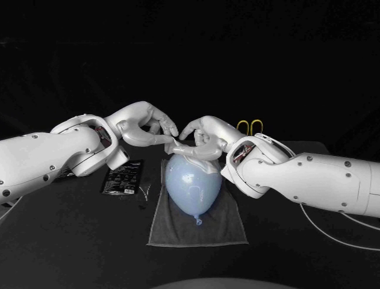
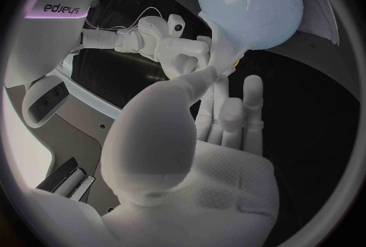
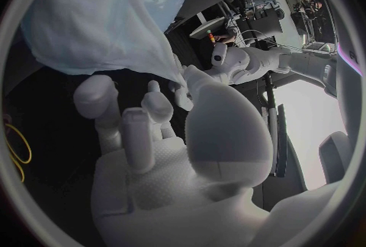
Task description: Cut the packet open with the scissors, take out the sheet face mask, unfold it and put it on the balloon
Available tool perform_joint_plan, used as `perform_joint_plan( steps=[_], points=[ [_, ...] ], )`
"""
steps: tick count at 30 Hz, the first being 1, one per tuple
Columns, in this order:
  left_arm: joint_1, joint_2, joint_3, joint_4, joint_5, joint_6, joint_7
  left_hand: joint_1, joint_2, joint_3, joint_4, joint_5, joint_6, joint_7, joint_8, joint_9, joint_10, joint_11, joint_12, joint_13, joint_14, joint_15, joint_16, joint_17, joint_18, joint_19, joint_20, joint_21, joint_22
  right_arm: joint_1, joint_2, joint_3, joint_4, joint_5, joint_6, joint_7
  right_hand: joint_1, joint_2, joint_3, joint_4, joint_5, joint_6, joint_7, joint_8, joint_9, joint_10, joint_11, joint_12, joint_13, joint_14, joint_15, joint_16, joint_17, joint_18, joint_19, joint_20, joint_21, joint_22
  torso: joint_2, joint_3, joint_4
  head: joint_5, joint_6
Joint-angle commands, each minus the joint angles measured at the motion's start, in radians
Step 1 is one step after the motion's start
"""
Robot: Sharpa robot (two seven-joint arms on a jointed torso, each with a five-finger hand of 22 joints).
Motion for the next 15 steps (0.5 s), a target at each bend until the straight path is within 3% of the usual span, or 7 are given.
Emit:
perform_joint_plan(
  steps=[1, 8, 15],
  points=[
    [0.001, 0.002, 0.001, 0.004, 0.009, -0.007, -0.002, 0.006, 0.004, 0.000, -0.004, 0.002, -0.001, 0.000, -0.004, -0.001, 0.000, -0.001, -0.003, 0.001, 0.002, -0.001, -0.004, 0.001, 0.014, -0.006, 0.003, 0.002, 0.001, -0.003, 0.011, 0.001, -0.005, -0.069, -0.005, -0.050, 0.024, 0.009, -0.029, 0.009, -0.007, -0.008, 0.001, 0.011, 0.003, -0.009, 0.000, -0.001, -0.005, 0.069, 0.007, -0.004, 0.152, 0.021, -0.006, 0.002, -0.008, 0.091, 0.000, -0.0008, 0.0002, -0.001, 0.001],
    [0.001, 0.003, 0.001, 0.005, 0.011, -0.009, -0.001, 0.006, 0.009, 0.000, -0.005, 0.002, 0.004, -0.001, -0.002, -0.001, 0.006, -0.002, -0.003, 0.001, 0.009, -0.002, -0.003, 0.011, 0.015, -0.005, 0.004, 0.004, 0.002, -0.007, 0.035, 0.001, -0.023, -0.083, -0.001, -0.064, 0.067, 0.030, -0.068, 0.010, -0.009, -0.002, -0.005, 0.036, 0.013, -0.007, -0.004, 0.013, -0.005, 0.070, 0.004, -0.002, 0.156, 0.020, -0.002, 0.001, -0.002, 0.094, -0.001, -0.0013, 0.0007, 0.000, 0.003],
    [0.001, 0.005, 0.001, 0.009, 0.017, -0.015, 0.000, 0.003, 0.013, -0.001, -0.004, 0.002, 0.010, -0.002, 0.000, -0.001, 0.010, -0.003, -0.004, 0.000, 0.015, -0.003, -0.002, 0.018, 0.016, -0.005, 0.005, 0.006, 0.003, -0.012, 0.053, 0.001, -0.034, -0.076, -0.018, -0.060, 0.145, 0.076, -0.064, -0.007, -0.012, 0.027, -0.019, 0.077, 0.026, 0.035, -0.018, 0.055, 0.024, 0.077, -0.008, 0.006, 0.172, 0.014, 0.018, -0.009, 0.042, 0.107, 0.000, -0.0009, 0.0005, 0.000, 0.003]
  ],
)
